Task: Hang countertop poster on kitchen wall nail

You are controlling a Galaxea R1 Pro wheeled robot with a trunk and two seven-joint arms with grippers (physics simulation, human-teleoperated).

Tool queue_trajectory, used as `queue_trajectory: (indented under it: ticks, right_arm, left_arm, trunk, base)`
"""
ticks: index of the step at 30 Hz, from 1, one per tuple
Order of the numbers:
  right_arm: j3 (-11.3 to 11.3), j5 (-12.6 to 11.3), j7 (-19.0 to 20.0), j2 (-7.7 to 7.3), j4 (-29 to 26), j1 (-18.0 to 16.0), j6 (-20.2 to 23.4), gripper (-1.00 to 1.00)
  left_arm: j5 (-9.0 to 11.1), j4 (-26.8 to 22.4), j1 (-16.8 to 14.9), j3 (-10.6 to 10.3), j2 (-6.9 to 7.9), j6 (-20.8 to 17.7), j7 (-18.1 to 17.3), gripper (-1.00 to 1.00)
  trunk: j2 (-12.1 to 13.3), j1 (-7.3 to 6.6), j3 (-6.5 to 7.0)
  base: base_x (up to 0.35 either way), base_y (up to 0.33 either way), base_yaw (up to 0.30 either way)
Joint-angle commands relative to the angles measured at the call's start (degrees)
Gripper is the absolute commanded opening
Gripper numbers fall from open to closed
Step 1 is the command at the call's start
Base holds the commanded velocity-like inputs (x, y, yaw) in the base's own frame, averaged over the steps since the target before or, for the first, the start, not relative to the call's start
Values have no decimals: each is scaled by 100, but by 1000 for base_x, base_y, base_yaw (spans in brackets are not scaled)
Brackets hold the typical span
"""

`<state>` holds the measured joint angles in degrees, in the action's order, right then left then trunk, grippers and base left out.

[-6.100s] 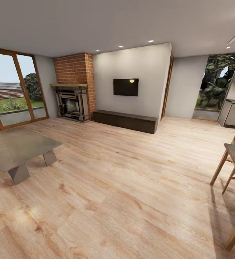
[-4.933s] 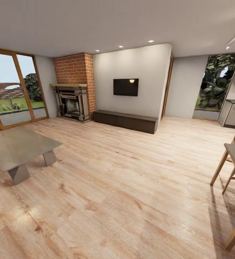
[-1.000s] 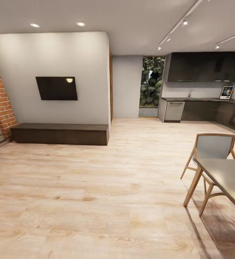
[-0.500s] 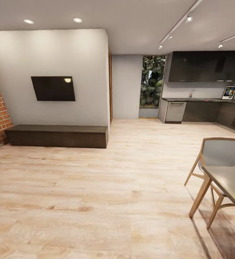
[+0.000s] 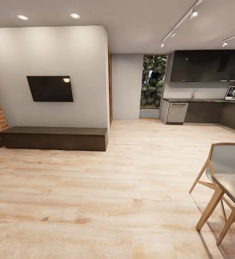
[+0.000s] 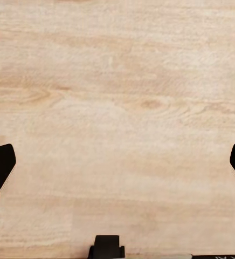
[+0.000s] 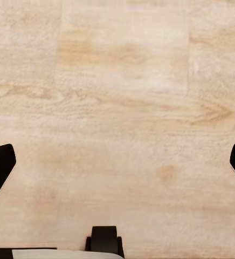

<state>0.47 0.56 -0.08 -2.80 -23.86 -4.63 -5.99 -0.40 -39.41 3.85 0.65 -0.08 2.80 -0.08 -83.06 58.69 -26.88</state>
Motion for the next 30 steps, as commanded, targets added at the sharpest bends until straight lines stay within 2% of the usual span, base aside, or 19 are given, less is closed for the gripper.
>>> queue_trajectory:
  ticks: [1, 30]
  right_arm:
    - [5, 7, -1, 0, 6, -3, -17, 100]
    - [14, 6, -1, 7, 10, -2, -16, 100]
  left_arm:
    - [-4, -5, 1, 5, -1, 10, -1, 100]
    - [-4, -5, 1, 6, -1, 10, -1, 100]
  trunk:
    - [-2, 4, -5]
    - [-2, 4, -5]
  base:
    - [335, 0, 0]
    - [335, 0, 0]
